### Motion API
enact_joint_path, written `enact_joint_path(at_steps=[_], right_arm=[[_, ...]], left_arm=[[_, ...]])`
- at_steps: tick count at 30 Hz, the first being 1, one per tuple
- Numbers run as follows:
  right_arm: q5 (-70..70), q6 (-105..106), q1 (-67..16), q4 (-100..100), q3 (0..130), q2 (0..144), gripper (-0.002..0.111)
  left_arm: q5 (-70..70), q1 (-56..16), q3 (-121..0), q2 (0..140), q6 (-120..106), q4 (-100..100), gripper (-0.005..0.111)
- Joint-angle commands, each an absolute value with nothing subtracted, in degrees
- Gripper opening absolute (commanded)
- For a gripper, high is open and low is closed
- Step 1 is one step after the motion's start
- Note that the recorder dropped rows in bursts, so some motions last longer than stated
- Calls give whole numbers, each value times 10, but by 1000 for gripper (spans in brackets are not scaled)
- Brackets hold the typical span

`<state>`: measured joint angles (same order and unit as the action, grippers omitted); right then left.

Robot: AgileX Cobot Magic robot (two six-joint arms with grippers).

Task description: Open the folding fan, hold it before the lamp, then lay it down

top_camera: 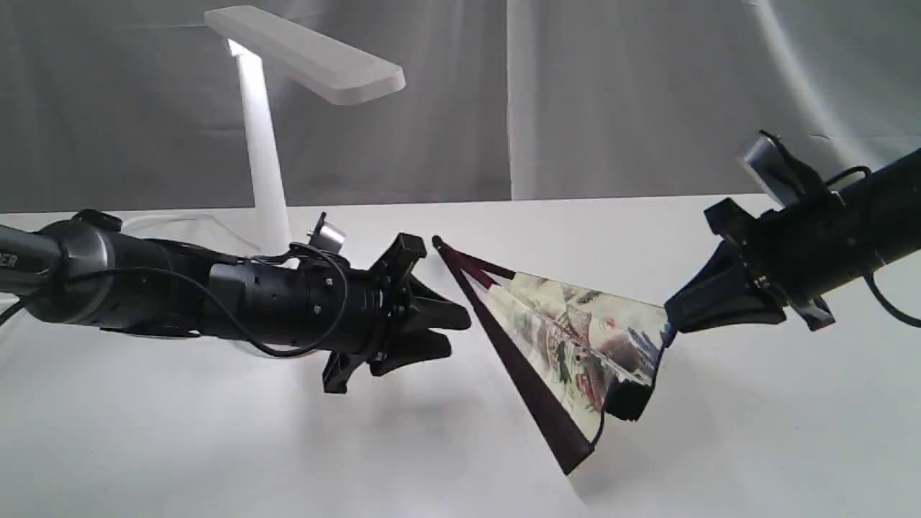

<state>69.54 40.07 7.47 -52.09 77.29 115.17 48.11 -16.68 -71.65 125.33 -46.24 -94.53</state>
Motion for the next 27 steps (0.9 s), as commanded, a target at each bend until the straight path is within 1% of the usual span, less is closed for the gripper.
enact_joint_path(at_steps=[1, 5, 7, 11, 14, 16, 19, 21, 24, 27], right_arm=[[694, 376, 74, -494, 764, 1170, 0], [700, 372, 72, -495, 764, 1197, 0], [700, 372, 65, -493, 764, 1205, 0], [700, 374, 48, -488, 764, 1216, 0], [700, 374, 36, -487, 764, 1222, 1], [700, 374, 31, -484, 764, 1224, 8], [700, 372, 29, -484, 764, 1224, 23], [700, 359, 23, -467, 764, 1224, 29], [700, 354, 1, -428, 764, 1224, 34], [700, 350, -15, -418, 764, 1224, 38]], left_arm=[[482, -167, -720, 1254, -469, -924, 37], [495, -167, -720, 1254, -469, -924, 38], [495, -167, -720, 1254, -467, -923, 41], [485, -173, -723, 1254, -467, -906, 54], [458, -189, -734, 1254, -454, -867, 55], [427, -200, -748, 1254, -433, -814, 55], [407, -207, -772, 1254, -370, -716, 55], [405, -208, -794, 1254, -322, -655, 55], [402, -208, -821, 1254, -261, -562, 55], [403, -208, -831, 1254, -209, -517, 55]])
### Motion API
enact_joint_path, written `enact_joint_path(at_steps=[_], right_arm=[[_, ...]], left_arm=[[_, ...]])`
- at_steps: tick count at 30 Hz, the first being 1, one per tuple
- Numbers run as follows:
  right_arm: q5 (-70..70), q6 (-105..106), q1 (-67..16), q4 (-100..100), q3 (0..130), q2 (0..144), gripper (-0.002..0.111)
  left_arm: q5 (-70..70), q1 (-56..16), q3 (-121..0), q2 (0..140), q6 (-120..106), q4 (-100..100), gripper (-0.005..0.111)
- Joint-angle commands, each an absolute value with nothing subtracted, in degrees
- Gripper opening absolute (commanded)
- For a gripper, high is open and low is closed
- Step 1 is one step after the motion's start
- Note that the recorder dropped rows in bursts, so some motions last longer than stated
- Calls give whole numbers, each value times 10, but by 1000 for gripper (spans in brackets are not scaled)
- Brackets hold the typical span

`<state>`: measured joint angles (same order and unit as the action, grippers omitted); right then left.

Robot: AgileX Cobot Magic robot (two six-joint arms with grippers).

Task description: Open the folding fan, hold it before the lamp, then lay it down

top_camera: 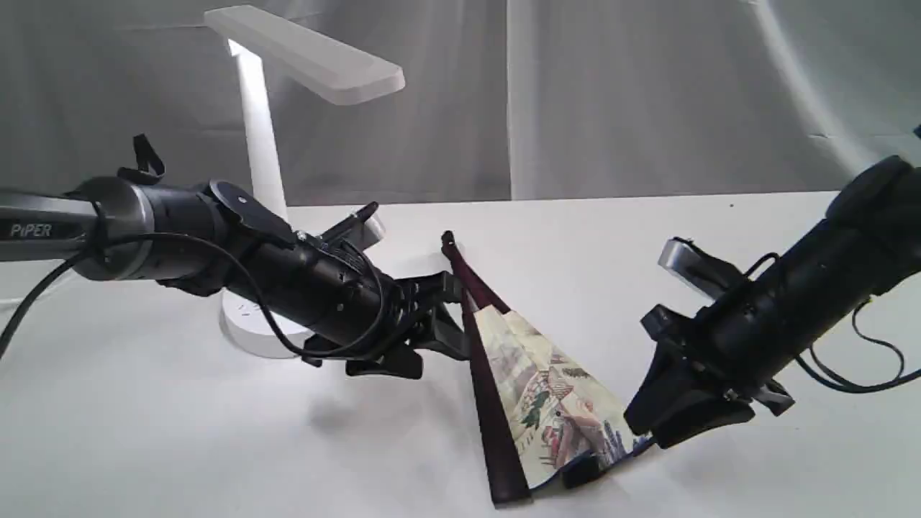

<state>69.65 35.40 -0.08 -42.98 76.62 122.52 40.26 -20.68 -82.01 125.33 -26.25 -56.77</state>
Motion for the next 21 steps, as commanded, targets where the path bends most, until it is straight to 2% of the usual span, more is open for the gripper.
enact_joint_path(at_steps=[1, 7, 11, 15, 21], right_arm=[[700, 350, -18, -419, 764, 1224, 39], [700, 314, -16, -390, 764, 1223, 41], [700, 247, -16, -304, 764, 1215, 41], [692, 172, -16, -218, 764, 1173, 40], [626, 126, -16, -171, 719, 1088, 37]], left_arm=[[405, -209, -831, 1254, -209, -517, 55], [443, -231, -869, 1254, -188, -492, 55], [422, -270, -912, 1254, -38, -325, 55], [393, -302, -931, 1254, 76, -211, 55], [374, -321, -977, 1267, 138, -188, 53]])
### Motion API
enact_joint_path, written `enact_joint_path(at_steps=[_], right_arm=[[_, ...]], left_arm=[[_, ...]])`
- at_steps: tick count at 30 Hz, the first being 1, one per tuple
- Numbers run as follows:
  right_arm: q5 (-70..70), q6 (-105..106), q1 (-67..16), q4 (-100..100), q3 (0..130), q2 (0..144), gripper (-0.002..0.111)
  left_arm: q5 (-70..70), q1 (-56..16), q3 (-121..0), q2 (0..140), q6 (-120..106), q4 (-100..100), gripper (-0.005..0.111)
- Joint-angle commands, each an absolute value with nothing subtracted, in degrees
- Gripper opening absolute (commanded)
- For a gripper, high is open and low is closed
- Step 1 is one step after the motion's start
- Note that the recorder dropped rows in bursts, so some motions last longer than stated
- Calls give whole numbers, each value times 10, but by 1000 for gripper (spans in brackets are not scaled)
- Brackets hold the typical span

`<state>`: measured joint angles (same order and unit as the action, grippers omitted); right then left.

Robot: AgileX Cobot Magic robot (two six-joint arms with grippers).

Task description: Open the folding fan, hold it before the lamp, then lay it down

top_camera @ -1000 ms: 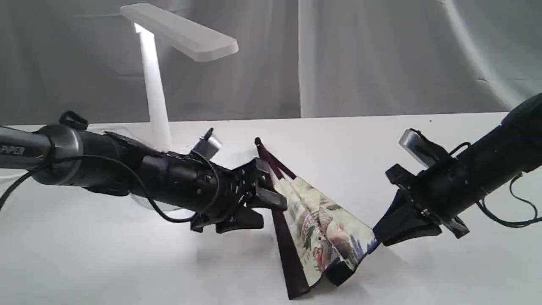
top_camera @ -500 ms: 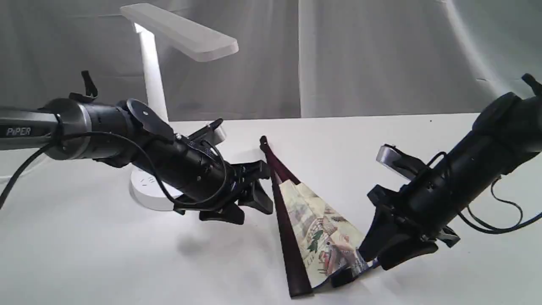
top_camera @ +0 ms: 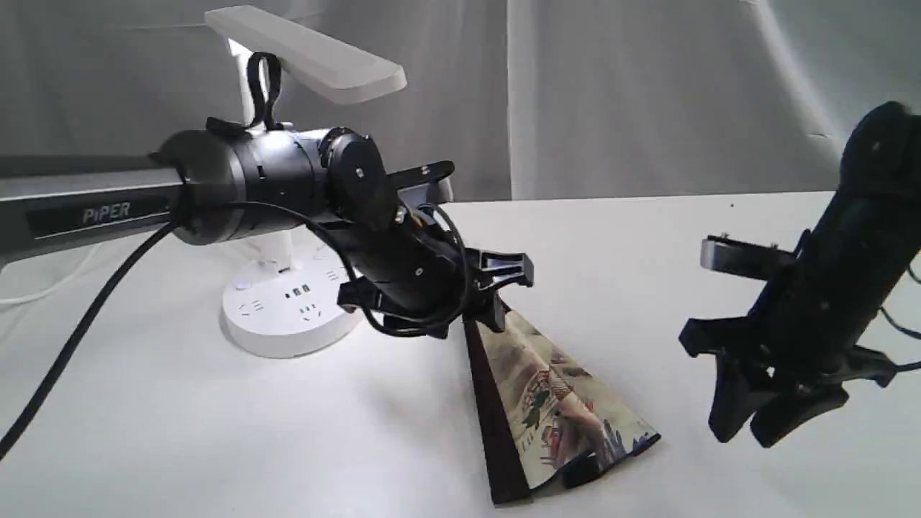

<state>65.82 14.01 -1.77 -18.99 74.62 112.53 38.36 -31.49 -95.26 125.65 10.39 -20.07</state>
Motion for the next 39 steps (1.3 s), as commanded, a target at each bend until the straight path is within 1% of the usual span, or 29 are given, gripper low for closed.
enact_joint_path(at_steps=[1, 6, 12, 15, 22, 39], right_arm=[[610, 122, -16, -166, 704, 1073, 36], [532, 70, -16, -102, 631, 1014, 36], [550, 43, -21, -90, 625, 979, 36], [548, 43, -21, -90, 625, 974, 36], [525, 43, -21, -106, 625, 975, 36], [501, 43, -21, -111, 625, 975, 36]], left_arm=[[376, -323, -989, 1272, 140, -187, 52], [441, -329, -1048, 1324, 169, -183, 52], [523, -353, -1120, 1375, 230, -90, 52], [528, -365, -1142, 1384, 251, -54, 52], [548, -376, -1177, 1384, 270, -52, 52], [538, -382, -1182, 1414, 297, -68, 52]])
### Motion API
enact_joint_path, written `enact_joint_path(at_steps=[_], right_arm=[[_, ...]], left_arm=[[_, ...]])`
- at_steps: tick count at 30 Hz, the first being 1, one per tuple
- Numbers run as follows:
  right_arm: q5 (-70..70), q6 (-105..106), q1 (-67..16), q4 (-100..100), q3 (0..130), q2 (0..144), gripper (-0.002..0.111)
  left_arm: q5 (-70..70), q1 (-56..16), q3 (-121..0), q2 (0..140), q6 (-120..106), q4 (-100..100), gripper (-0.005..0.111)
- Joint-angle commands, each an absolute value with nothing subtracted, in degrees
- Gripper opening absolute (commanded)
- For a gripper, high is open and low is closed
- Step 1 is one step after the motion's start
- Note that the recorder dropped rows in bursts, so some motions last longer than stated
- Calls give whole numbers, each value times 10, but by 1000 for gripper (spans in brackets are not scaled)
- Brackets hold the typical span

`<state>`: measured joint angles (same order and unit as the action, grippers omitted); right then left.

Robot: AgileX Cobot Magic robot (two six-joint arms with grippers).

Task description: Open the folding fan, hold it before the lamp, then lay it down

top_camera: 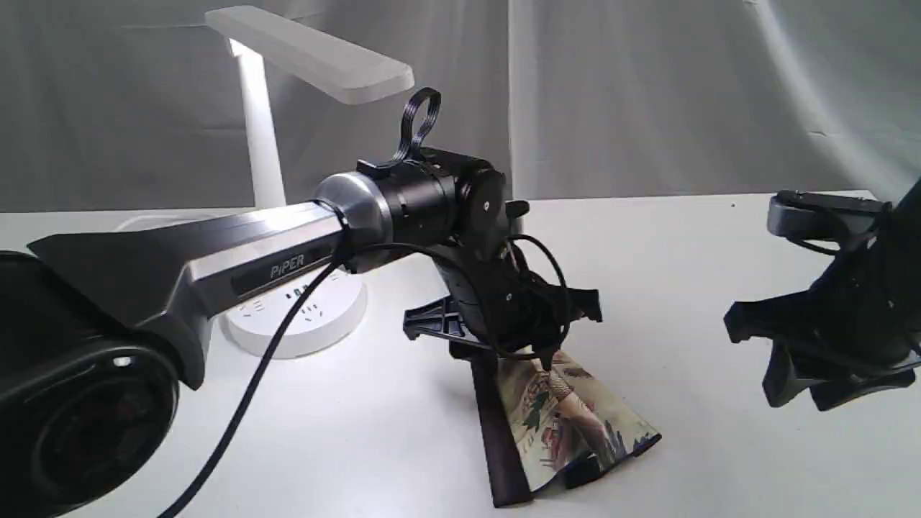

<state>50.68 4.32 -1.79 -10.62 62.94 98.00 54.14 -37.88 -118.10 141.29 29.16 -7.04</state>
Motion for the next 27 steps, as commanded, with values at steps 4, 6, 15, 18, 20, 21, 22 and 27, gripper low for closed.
enact_joint_path(at_steps=[4, 6, 15, 18, 20, 21, 22, 27], right_arm=[[500, 43, -21, -111, 625, 975, 36], [500, 43, -21, -111, 625, 975, 36], [501, 47, -21, -111, 625, 975, 36], [501, 47, -21, -111, 625, 975, 36], [501, 47, -21, -111, 625, 975, 36], [501, 47, -21, -111, 625, 975, 36], [501, 47, -21, -111, 625, 975, 36], [501, 56, -21, -111, 625, 975, 36]], left_arm=[[553, -391, -1182, 1414, 265, -66, 52], [559, -398, -1182, 1414, 244, -51, 52], [613, -412, -1182, 1414, 43, -8, 44], [644, -412, -1182, 1414, -71, -8, 42], [669, -412, -1182, 1414, -128, -9, 42], [680, -412, -1182, 1414, -156, -9, 42], [690, -412, -1182, 1414, -169, -9, 42], [700, -415, -1182, 1414, -276, -16, 42]])
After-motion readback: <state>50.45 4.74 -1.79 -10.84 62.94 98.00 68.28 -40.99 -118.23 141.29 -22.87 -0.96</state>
